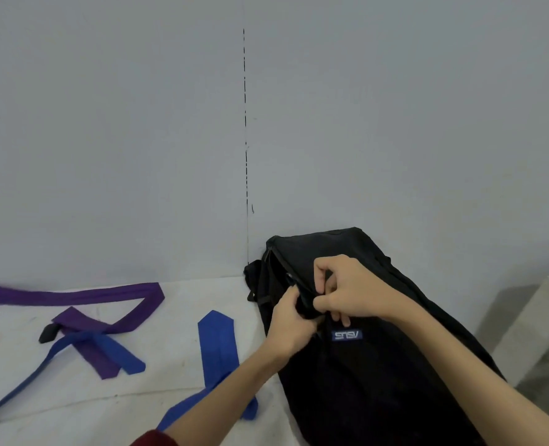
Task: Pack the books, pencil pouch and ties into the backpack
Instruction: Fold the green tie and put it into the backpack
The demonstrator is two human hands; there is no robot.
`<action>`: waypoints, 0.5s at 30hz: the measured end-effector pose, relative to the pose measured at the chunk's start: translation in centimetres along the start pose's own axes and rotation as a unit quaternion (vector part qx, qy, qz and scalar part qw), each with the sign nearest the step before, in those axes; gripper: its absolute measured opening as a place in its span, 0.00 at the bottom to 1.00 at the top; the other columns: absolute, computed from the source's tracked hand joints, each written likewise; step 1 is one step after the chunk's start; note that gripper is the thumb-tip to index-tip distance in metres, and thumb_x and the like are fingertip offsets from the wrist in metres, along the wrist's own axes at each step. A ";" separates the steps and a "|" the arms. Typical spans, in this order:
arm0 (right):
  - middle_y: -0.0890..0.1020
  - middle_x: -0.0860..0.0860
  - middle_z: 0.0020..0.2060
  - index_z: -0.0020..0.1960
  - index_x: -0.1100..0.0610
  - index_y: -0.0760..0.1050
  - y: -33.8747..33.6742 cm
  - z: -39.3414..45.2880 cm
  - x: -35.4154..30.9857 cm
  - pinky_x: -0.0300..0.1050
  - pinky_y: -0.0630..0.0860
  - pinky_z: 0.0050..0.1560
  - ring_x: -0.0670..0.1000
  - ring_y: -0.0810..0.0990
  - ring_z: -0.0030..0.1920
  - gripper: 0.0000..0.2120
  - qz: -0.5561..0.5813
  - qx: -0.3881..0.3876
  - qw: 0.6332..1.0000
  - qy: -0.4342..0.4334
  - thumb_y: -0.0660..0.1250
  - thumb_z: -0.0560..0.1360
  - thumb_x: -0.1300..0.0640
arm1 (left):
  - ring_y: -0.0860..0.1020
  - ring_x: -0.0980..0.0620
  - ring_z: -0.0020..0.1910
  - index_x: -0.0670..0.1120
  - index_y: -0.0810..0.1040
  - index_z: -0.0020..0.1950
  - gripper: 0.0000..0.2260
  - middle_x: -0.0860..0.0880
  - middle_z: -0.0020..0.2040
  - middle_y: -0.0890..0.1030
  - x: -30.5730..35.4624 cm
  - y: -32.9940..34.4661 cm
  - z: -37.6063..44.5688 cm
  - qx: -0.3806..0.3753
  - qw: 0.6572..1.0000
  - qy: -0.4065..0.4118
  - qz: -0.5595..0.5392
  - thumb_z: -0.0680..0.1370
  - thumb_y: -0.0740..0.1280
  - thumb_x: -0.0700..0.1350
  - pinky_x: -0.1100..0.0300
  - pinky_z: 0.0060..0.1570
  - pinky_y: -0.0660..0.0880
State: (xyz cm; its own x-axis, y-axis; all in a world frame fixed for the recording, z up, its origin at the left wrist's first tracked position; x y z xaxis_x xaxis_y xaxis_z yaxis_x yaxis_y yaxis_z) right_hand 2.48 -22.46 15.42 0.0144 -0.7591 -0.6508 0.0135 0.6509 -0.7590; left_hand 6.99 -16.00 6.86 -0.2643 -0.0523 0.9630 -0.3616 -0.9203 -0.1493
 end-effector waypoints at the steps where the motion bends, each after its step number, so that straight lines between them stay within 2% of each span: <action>1: 0.77 0.53 0.21 0.37 0.59 0.66 -0.1 0.0 0.0 0.37 0.69 0.23 0.51 0.72 0.19 0.10 0.001 0.002 1.000 -0.001 0.66 0.67 0.68 | 0.79 0.52 0.48 0.47 0.76 0.53 0.16 0.49 0.48 0.81 -0.4 -0.6 0.2 0.037 0.999 -0.018 -0.021 0.69 0.69 0.32 0.63 0.47 0.76; 3: 0.77 0.53 0.22 0.37 0.59 0.66 -0.2 -0.1 0.1 0.37 0.70 0.23 0.52 0.73 0.20 0.10 0.005 0.005 1.000 -0.003 0.67 0.67 0.68 | 0.80 0.50 0.50 0.47 0.76 0.55 0.17 0.48 0.49 0.82 -1.1 -1.9 0.7 0.100 0.990 -0.066 -0.073 0.69 0.70 0.34 0.56 0.50 0.78; 5: 0.77 0.54 0.22 0.37 0.60 0.67 -0.2 -0.1 0.2 0.37 0.70 0.23 0.54 0.74 0.21 0.09 0.012 0.005 1.000 -0.002 0.67 0.67 0.68 | 0.80 0.50 0.50 0.47 0.76 0.56 0.17 0.47 0.50 0.82 -1.1 -2.1 1.0 0.099 0.990 -0.079 -0.064 0.69 0.70 0.34 0.55 0.51 0.78; 8: 0.77 0.53 0.21 0.38 0.60 0.67 -0.2 -0.2 0.3 0.37 0.69 0.22 0.52 0.73 0.19 0.09 0.015 0.001 1.000 0.003 0.66 0.67 0.68 | 0.79 0.52 0.48 0.45 0.75 0.53 0.13 0.48 0.47 0.81 0.2 0.0 0.3 -0.001 0.999 -0.036 0.014 0.71 0.67 0.32 0.61 0.46 0.77; 11: 0.76 0.51 0.20 0.38 0.60 0.67 0.2 -0.4 0.4 0.37 0.69 0.22 0.50 0.72 0.18 0.09 0.024 -0.012 1.000 0.007 0.66 0.67 0.69 | 0.80 0.49 0.46 0.43 0.76 0.50 0.10 0.45 0.46 0.81 -0.1 1.5 -0.5 -0.109 0.989 -0.026 0.097 0.72 0.66 0.33 0.54 0.48 0.77; 13: 0.76 0.51 0.20 0.38 0.60 0.66 0.3 -0.4 0.3 0.37 0.69 0.23 0.49 0.72 0.18 0.09 0.025 -0.015 1.000 0.008 0.66 0.68 0.69 | 0.78 0.55 0.43 0.42 0.76 0.54 0.10 0.48 0.45 0.80 -0.5 1.7 -0.7 -0.192 0.975 -0.047 0.099 0.74 0.66 0.33 0.58 0.45 0.76; 15: 0.77 0.53 0.21 0.38 0.60 0.66 0.4 -0.3 0.3 0.37 0.69 0.23 0.50 0.73 0.18 0.10 0.021 -0.017 1.000 0.009 0.67 0.68 0.68 | 0.78 0.61 0.40 0.42 0.76 0.57 0.09 0.51 0.44 0.80 -0.8 1.9 -1.5 -0.265 0.958 -0.108 0.025 0.80 0.60 0.38 0.66 0.45 0.75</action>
State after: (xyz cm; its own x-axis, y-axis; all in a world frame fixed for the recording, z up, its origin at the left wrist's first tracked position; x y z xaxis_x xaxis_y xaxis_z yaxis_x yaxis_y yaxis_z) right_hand 2.18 -22.42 14.96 -0.0036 -0.7308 -0.6826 -0.0199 0.6825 -0.7306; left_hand 5.21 -17.13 5.45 -0.1233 -0.2233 0.9669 -0.7715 -0.5912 -0.2349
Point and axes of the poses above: each hand's wrist, its own z-axis towards the middle knuckle, its own y-axis out of the palm, x = y × z, the point moved 10 cm from there along z, towards the middle knuckle
